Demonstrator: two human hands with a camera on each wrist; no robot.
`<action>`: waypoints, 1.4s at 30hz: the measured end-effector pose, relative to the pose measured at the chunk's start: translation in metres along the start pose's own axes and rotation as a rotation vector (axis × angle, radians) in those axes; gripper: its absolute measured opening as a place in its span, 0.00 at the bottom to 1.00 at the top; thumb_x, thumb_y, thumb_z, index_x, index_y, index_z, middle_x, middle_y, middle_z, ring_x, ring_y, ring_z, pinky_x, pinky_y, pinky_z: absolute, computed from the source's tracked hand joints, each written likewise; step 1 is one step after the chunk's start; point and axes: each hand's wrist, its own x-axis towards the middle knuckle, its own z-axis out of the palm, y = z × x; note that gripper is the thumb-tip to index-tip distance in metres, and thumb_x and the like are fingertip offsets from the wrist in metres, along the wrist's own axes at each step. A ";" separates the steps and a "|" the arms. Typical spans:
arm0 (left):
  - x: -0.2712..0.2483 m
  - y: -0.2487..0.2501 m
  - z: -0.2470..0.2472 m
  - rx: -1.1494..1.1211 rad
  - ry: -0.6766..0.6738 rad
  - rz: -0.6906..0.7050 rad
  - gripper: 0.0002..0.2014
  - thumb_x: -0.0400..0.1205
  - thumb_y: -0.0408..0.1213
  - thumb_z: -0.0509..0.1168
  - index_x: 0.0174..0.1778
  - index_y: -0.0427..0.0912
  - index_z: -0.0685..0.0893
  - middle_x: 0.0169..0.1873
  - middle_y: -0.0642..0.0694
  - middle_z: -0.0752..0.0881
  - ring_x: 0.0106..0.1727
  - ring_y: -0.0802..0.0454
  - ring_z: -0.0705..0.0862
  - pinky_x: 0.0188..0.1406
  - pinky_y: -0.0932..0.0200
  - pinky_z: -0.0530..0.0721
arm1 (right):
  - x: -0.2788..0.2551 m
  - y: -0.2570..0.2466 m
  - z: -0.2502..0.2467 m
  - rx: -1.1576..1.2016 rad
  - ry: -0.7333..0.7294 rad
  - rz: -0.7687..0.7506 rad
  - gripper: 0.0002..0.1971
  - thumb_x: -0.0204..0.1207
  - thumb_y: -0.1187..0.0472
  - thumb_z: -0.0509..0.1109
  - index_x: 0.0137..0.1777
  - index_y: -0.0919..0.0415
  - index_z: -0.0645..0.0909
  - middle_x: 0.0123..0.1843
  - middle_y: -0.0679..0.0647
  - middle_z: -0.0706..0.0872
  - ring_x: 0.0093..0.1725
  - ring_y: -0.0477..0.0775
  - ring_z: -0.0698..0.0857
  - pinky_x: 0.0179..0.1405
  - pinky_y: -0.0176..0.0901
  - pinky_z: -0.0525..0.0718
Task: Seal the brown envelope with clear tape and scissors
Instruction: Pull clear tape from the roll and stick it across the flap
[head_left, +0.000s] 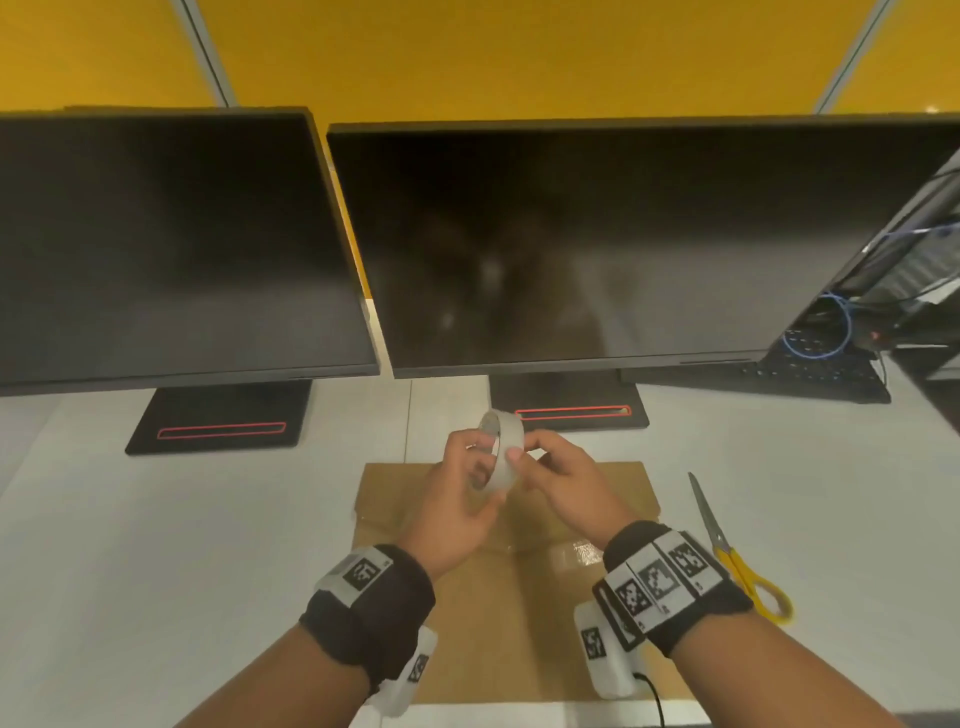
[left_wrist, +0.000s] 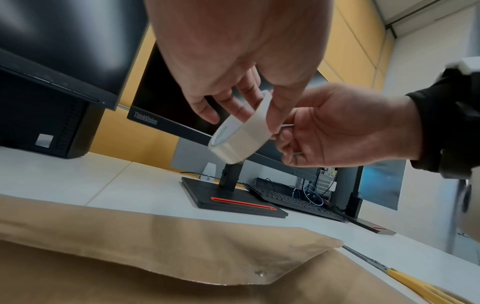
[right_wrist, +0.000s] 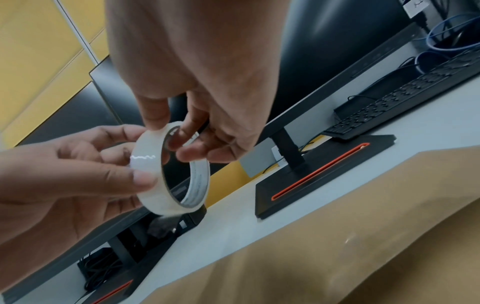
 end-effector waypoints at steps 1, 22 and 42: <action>0.000 0.001 0.001 0.005 0.007 0.014 0.27 0.76 0.30 0.69 0.56 0.65 0.64 0.47 0.54 0.80 0.52 0.61 0.80 0.53 0.66 0.80 | -0.001 0.001 -0.004 -0.013 -0.030 -0.014 0.10 0.79 0.51 0.67 0.48 0.58 0.80 0.35 0.60 0.80 0.36 0.52 0.77 0.40 0.43 0.76; 0.010 0.003 -0.006 0.164 0.124 0.010 0.21 0.83 0.25 0.56 0.65 0.52 0.79 0.55 0.54 0.82 0.55 0.58 0.80 0.59 0.63 0.79 | -0.024 -0.002 -0.027 0.082 -0.270 0.014 0.08 0.71 0.54 0.63 0.31 0.48 0.78 0.25 0.41 0.73 0.30 0.43 0.71 0.33 0.29 0.69; 0.007 0.001 -0.016 0.308 0.120 -0.161 0.12 0.84 0.33 0.60 0.60 0.53 0.79 0.48 0.53 0.85 0.48 0.53 0.82 0.47 0.61 0.81 | -0.022 -0.008 -0.018 0.129 -0.293 0.062 0.09 0.70 0.54 0.65 0.29 0.47 0.82 0.25 0.47 0.75 0.28 0.45 0.74 0.33 0.30 0.73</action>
